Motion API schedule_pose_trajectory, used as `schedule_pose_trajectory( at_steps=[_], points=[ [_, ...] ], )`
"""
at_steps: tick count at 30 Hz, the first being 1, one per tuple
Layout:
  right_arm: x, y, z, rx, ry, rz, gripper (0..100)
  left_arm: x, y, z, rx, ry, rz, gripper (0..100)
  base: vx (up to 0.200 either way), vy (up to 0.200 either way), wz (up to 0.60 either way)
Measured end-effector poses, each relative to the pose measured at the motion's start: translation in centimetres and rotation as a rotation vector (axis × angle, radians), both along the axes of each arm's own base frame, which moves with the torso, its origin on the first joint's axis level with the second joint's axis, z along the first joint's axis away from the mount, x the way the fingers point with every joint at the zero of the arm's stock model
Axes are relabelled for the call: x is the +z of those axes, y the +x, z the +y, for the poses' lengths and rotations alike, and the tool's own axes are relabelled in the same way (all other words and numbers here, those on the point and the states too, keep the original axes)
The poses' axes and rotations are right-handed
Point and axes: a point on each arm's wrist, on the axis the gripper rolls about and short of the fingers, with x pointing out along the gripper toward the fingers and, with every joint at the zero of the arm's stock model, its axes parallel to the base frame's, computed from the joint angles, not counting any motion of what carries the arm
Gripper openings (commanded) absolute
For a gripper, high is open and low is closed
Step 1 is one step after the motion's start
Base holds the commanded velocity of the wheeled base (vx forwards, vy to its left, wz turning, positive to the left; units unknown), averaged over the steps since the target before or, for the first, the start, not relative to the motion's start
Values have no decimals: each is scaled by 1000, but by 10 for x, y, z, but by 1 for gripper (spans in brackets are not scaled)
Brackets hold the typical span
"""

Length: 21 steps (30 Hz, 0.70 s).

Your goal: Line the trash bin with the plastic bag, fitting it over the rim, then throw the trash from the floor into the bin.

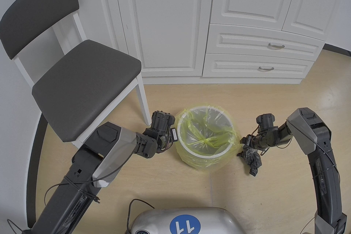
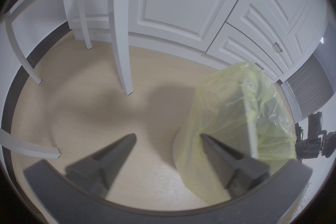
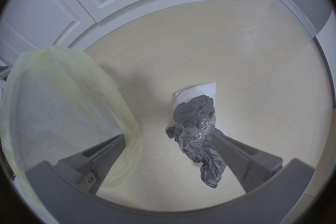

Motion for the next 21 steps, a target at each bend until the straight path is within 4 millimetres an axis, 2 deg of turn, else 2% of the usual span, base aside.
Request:
schedule_pose_trajectory(
  at_steps=[6,14,21],
  points=[
    [0,0,0,0,-1,0,100,-3,3,8,22,-2,21,100,0,0,0],
    [0,1,0,5,-5,-2,100,3,7,16,50,-22,14,100,0,0,0],
    [1,13,11,39,-13,-55,100,12,11,24,71,-21,2,100,0,0,0]
  ],
)
